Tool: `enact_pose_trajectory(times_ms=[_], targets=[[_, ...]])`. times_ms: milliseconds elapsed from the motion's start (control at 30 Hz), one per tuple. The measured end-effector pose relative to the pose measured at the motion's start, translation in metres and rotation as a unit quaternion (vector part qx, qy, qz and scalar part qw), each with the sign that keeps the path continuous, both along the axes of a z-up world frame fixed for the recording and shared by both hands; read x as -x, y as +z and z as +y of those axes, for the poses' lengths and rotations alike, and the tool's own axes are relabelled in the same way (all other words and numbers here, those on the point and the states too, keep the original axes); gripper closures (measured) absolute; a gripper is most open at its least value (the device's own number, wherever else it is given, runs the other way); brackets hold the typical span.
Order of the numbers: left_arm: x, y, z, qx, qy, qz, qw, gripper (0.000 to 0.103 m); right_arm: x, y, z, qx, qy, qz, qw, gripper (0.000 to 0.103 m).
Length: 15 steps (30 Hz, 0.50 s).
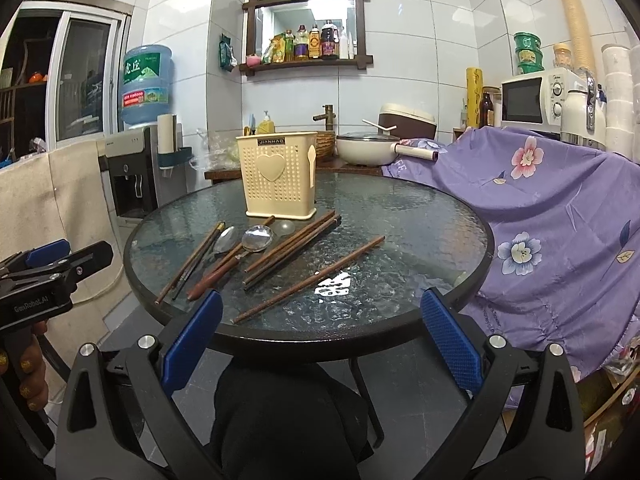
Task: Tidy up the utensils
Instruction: 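Grasp a wooden chopstick with the right tool while the left tool grasps another wooden chopstick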
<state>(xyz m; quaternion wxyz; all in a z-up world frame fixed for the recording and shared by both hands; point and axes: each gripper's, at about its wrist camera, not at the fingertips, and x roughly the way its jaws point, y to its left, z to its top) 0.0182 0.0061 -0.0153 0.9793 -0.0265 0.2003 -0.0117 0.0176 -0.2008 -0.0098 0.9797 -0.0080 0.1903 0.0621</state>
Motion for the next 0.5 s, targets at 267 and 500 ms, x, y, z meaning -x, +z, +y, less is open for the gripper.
enact_pose_trajectory(times_ms=[267, 500], targets=[[-0.051, -0.012, 0.016, -0.006, 0.006, 0.065, 0.9978, 0.006, -0.054, -0.005, -0.009, -0.006, 0.008, 0.061, 0.998, 0.006], [-0.122, -0.008, 0.038, -0.012, 0.004, 0.123, 0.9923, 0.016, -0.123, -0.005, -0.017, 0.001, 0.009, 0.124, 0.992, 0.026]])
